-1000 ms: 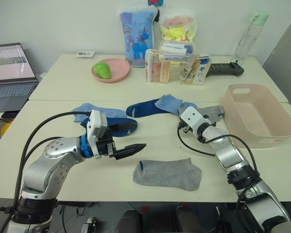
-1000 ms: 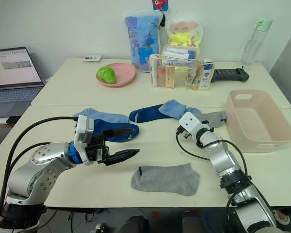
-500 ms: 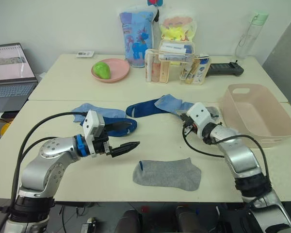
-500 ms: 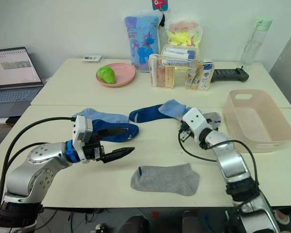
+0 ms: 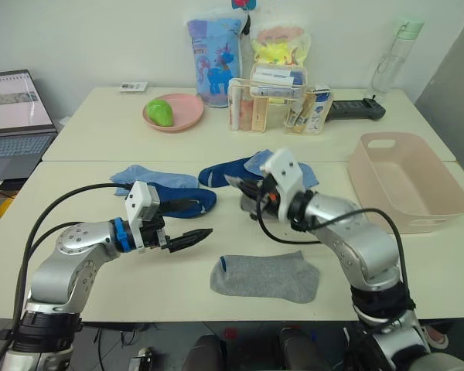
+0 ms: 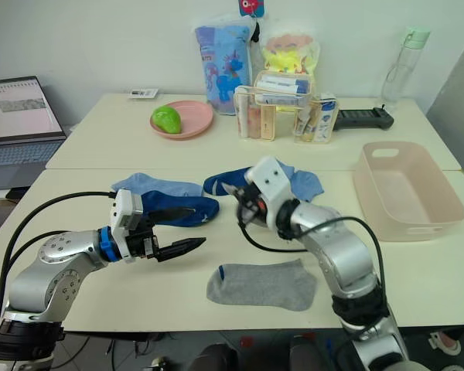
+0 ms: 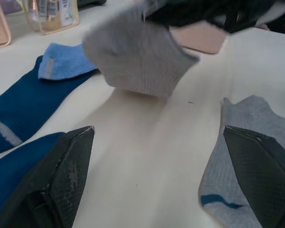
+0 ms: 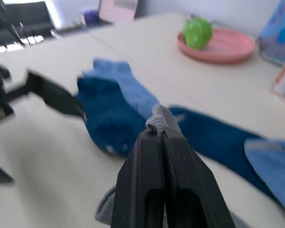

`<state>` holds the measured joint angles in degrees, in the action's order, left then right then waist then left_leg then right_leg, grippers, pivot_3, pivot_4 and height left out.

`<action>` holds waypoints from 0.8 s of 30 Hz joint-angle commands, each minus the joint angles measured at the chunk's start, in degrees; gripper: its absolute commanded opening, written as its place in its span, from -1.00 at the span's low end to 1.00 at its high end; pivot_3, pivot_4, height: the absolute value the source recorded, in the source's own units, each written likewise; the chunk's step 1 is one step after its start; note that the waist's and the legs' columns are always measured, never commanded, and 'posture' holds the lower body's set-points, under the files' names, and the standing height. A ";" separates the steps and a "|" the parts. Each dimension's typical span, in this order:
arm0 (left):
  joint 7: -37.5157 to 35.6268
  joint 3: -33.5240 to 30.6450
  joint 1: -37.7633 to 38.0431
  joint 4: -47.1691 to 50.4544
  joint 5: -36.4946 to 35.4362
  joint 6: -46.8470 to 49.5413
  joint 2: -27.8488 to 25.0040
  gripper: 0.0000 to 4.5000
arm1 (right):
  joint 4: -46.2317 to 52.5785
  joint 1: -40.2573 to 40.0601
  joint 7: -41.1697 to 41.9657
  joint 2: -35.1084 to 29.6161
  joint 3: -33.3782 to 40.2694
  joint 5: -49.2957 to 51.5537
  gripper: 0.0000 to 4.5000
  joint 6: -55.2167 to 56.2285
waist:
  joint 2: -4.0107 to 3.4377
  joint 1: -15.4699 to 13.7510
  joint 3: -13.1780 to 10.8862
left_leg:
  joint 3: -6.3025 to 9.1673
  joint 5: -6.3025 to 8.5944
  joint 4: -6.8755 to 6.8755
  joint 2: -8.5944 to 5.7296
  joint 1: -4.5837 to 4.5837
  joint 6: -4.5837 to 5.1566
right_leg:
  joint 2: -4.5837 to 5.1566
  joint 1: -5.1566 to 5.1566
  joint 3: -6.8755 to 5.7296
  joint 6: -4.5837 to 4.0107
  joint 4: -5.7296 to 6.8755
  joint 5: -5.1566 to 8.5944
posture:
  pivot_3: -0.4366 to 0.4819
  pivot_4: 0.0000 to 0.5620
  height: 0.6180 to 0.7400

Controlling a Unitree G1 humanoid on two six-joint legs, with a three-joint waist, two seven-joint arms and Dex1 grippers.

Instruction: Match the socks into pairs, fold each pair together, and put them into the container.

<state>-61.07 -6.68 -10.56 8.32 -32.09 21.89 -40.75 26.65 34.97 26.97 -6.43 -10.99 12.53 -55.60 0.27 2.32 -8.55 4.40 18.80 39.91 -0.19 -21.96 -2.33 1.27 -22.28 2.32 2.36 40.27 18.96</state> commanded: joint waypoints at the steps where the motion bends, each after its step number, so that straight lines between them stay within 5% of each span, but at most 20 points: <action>1: -0.70 -2.08 -1.28 -0.51 0.16 -1.60 -1.03 1.00 | 2.41 4.37 -3.26 4.41 8.20 5.68 -1.00 -5.54 | 0.00 -0.20 0.00 | 0.02 0.00 0.00 0.00 0.00 0.00 | 0.02 0.01 0.00 0.00 -0.01 0.00 | -0.05 -0.47 0.39; 4: -0.51 -2.35 -1.35 -0.61 0.05 -1.62 -0.95 1.00 | 2.01 6.36 -7.26 9.74 20.53 11.91 -1.00 -14.41 | 0.01 -0.40 0.01 | 0.03 0.00 0.00 -0.04 -0.02 -0.01 | 0.06 0.01 0.00 0.00 -0.03 0.00 | -0.05 -0.47 0.39; 8: 0.11 -2.25 -0.87 0.62 -0.28 -1.19 -0.55 1.00 | 0.44 0.77 -10.17 6.56 27.68 12.31 -1.00 -18.97 | 0.07 -0.70 0.04 | 0.15 0.02 -0.04 -0.06 -0.02 0.02 | 0.12 0.03 -0.01 0.00 -0.21 0.00 | -0.05 -0.47 0.39; 16: 0.05 -0.27 -0.82 3.17 -0.52 -0.30 0.28 1.00 | 0.72 -13.52 -11.98 -0.34 26.85 11.07 -1.00 -16.02 | -0.10 0.68 -0.05 | -0.04 0.04 -0.09 -0.08 -0.05 0.08 | 0.09 -0.03 0.12 0.00 0.05 0.00 | -0.05 -0.47 0.39; 24: -1.47 3.70 -3.82 1.40 3.01 -3.09 1.17 1.00 | 0.57 -14.89 -16.10 1.22 29.14 11.99 -1.00 -14.86 | -0.09 0.81 -0.05 | -0.06 0.03 -0.07 -0.08 0.02 0.09 | 0.05 -0.01 0.09 0.01 0.13 0.00 | -0.05 -0.47 0.39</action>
<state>-62.11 -2.94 -13.45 9.28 -29.57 19.98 -39.75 25.38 19.09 11.62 -5.52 17.01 23.62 -71.71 0.18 3.13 -8.60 4.34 18.84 39.83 -0.26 -21.94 -2.25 1.31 -22.29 2.41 2.37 40.39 18.96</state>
